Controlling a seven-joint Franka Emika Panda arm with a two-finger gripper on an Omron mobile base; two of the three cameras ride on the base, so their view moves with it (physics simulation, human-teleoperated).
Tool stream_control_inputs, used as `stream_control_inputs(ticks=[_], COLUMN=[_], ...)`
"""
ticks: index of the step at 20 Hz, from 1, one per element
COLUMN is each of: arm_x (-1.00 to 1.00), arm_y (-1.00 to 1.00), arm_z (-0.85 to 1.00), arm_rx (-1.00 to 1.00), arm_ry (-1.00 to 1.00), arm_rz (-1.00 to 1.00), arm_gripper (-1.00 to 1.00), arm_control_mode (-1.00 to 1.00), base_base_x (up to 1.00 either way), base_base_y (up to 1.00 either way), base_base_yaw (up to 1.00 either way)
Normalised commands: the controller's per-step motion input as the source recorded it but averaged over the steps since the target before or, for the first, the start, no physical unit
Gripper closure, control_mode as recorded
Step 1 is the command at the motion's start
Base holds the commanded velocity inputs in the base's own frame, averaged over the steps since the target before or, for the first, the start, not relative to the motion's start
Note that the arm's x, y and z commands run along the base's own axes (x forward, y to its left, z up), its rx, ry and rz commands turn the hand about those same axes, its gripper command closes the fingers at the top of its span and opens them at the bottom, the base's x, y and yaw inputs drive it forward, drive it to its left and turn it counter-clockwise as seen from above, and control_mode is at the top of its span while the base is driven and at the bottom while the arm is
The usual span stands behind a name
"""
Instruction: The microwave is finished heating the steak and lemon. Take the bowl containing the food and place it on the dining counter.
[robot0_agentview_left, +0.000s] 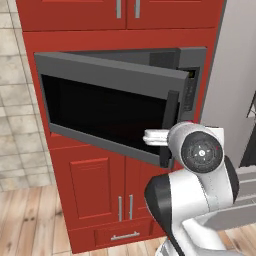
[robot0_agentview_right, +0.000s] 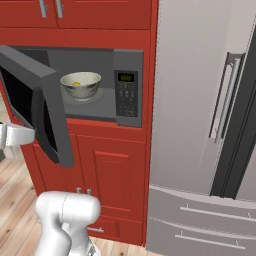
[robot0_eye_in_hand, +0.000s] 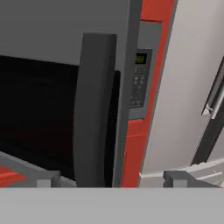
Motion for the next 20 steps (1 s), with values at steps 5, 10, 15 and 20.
stream_control_inputs(ticks=[5,10,15,20], arm_x=[-0.99,-0.23,0.46,1.00], arm_y=[-0.60,-1.00,-1.00,-0.79], arm_z=[-0.01,0.00,0.00,-0.37], arm_rx=[0.02,0.22,0.27,0.12], arm_ry=[-0.13,-0.01,0.01,0.22], arm_rz=[0.01,0.05,0.12,0.28], arm_gripper=[-1.00,-1.00,-1.00,-1.00], arm_control_mode=[-1.00,-1.00,-1.00,-1.00], base_base_x=[0.00,0.00,0.00,0.00], base_base_y=[0.00,0.00,0.00,0.00], base_base_yaw=[0.00,0.00,0.00,0.00])
